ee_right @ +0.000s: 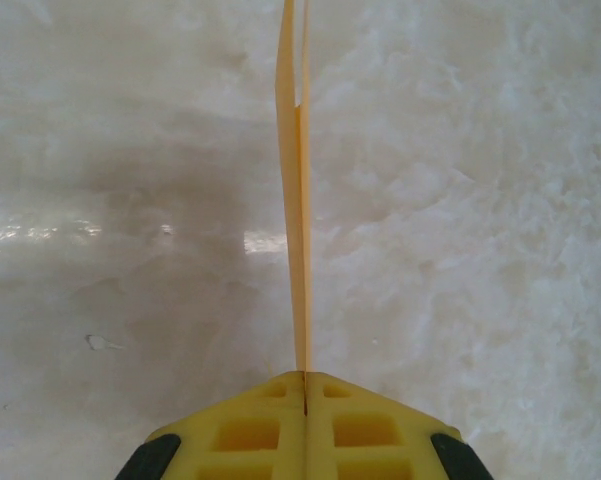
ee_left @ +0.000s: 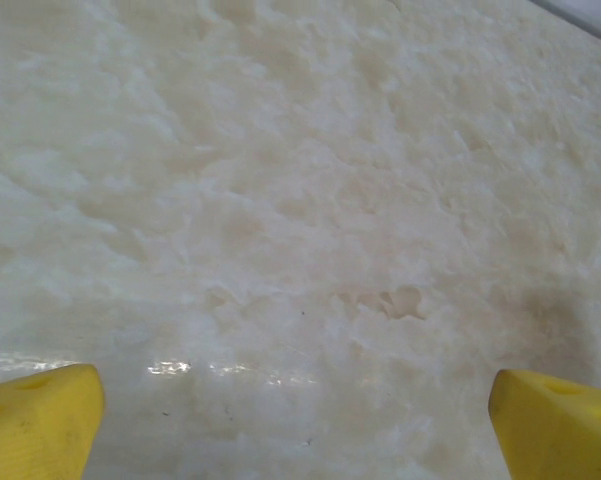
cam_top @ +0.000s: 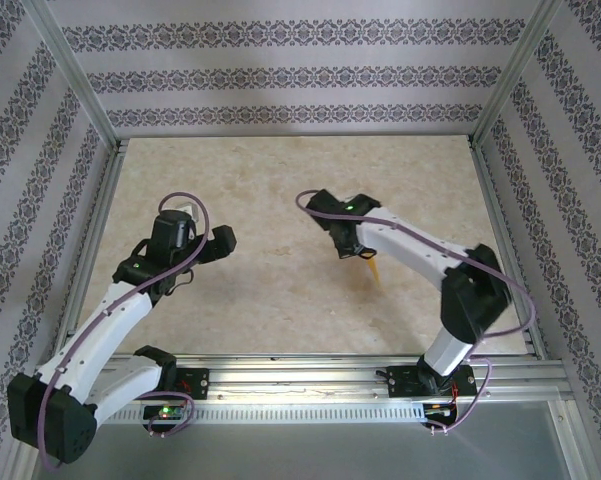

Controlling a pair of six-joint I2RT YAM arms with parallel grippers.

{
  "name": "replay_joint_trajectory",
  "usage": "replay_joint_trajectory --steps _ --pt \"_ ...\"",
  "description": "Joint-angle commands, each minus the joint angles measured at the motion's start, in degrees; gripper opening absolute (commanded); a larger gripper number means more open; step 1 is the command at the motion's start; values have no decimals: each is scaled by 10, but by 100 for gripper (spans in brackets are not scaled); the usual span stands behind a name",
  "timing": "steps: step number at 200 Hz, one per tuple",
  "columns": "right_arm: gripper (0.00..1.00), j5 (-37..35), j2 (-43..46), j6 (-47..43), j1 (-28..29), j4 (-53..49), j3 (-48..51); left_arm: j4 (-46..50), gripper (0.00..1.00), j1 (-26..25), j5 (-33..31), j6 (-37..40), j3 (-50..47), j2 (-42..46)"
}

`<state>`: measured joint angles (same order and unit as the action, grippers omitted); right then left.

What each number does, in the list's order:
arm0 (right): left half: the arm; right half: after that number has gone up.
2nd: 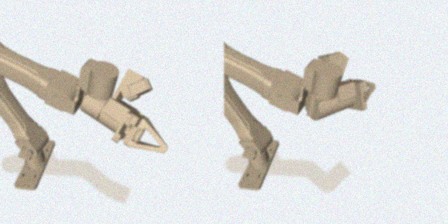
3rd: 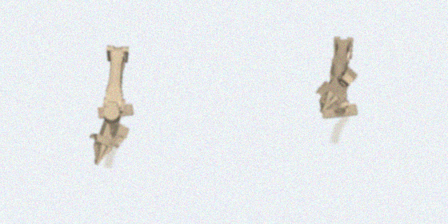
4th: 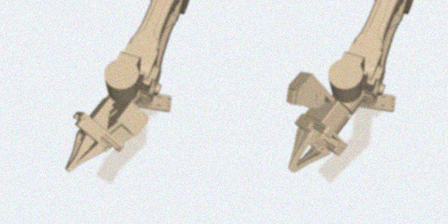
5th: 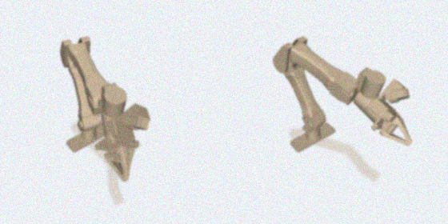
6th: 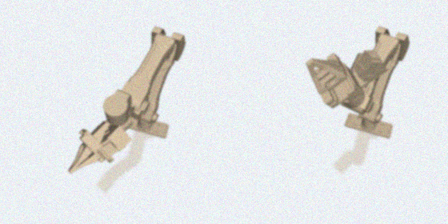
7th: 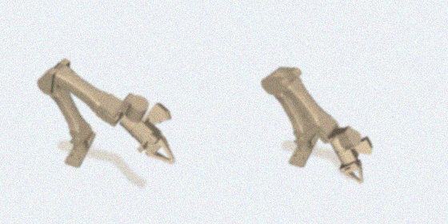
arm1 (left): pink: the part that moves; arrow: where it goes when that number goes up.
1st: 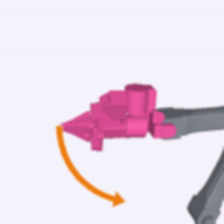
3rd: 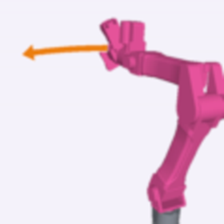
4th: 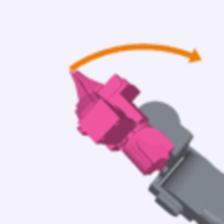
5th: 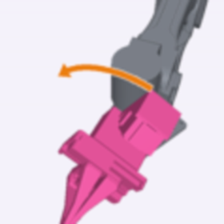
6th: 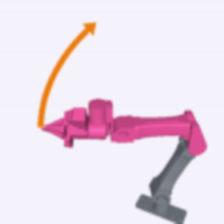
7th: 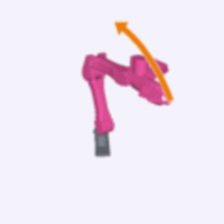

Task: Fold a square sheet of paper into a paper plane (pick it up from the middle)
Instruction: Turn over the paper at the center of the table.

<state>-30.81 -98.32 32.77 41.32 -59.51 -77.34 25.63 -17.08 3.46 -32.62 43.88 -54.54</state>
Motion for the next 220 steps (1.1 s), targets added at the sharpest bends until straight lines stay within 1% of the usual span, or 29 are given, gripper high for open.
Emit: replay_joint_trajectory --steps 1,27,40,51,61,68,74,86,97,100,108,118,126,128,135,147,158,181,188,200,220 --pt "0 -31 -55 41 39 9 -22 44 97 9 -46 -3 0 17" --pt "0 -11 -127 73 79 15 -68 71 98 10 -63 2 15 24" --pt "0 2 -160 75 91 21 -99 83 93 12 -68 6 21 28" --pt "1 19 -184 60 101 28 -123 94 92 12 -71 10 26 28" --pt "2 31 -200 60 108 23 -147 108 92 13 -69 14 37 27" --pt "6 45 -207 58 112 27 -159 118 92 14 -67 17 41 27" --pt "10 65 -210 53 113 38 -164 124 92 14 -62 18 44 28" --pt "13 110 -208 49 112 65 -162 125 92 14 -49 21 43 31" --pt "21 177 -199 42 104 99 -152 119 91 15 -28 22 40 33" --pt "25 198 -196 40 102 110 -147 117 89 15 -21 22 39 33" --pt "26 241 -181 36 93 137 -133 111 83 15 3 25 38 31" --pt "28 268 -155 31 83 179 -96 105 79 15 30 28 38 27" --pt "34 297 -131 26 70 209 -66 109 77 15 43 24 43 20" --pt "34 304 -123 25 66 225 -57 110 77 15 46 23 44 18" --pt "39 347 -97 21 50 262 -23 115 77 15 58 22 50 10" --pt "40 423 -51 21 21 338 44 113 77 15 91 15 53 -5" --pt "40 472 -15 31 -15 396 101 96 76 14 130 6 50 -22" --pt "27 535 41 40 -100 464 211 19 67 9 220 -34 34 -67" --pt "23 567 54 43 -127 485 241 -4 65 0 229 -46 30 -83" --pt "17 620 65 47 -168 520 281 -22 62 -22 226 -59 35 -113" --pt "11 645 75 38 -209 525 311 -51 56 -62 220 -81 45 -163"
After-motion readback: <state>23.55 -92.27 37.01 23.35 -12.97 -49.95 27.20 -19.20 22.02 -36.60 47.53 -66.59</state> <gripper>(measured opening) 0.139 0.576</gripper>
